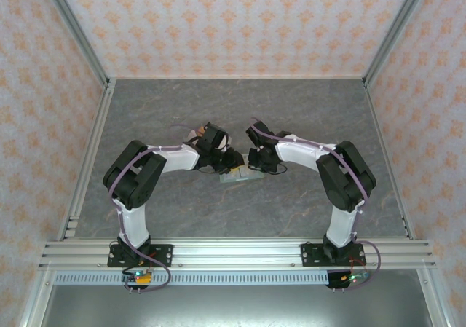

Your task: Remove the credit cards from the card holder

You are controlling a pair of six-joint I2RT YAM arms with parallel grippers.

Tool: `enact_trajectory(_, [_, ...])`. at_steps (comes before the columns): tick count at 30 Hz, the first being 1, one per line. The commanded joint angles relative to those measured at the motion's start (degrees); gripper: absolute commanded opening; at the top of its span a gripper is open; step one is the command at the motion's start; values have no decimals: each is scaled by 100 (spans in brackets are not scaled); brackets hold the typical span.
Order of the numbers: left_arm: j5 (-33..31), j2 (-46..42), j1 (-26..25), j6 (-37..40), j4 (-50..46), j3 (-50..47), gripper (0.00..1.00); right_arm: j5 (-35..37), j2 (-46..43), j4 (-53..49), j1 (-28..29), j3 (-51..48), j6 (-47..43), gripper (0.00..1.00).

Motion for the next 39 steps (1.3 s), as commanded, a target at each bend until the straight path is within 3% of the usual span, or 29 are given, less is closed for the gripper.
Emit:
enact_trajectory(1, [164, -288, 79, 11, 321, -108, 22, 13, 207, -71, 15, 25, -81, 15])
enact_trajectory(18, [79, -475, 164, 435, -302, -146, 10, 376, 139, -124, 6, -111, -50, 13])
enact_trajectory(33, [-1050, -1712, 185, 1439, -2720, 282, 9, 239, -785, 741, 9, -479, 76, 13])
enact_trajectory(39, [-1746, -2616, 232, 1748, -3085, 356, 8, 120, -1344, 1357, 11, -771, 192, 21])
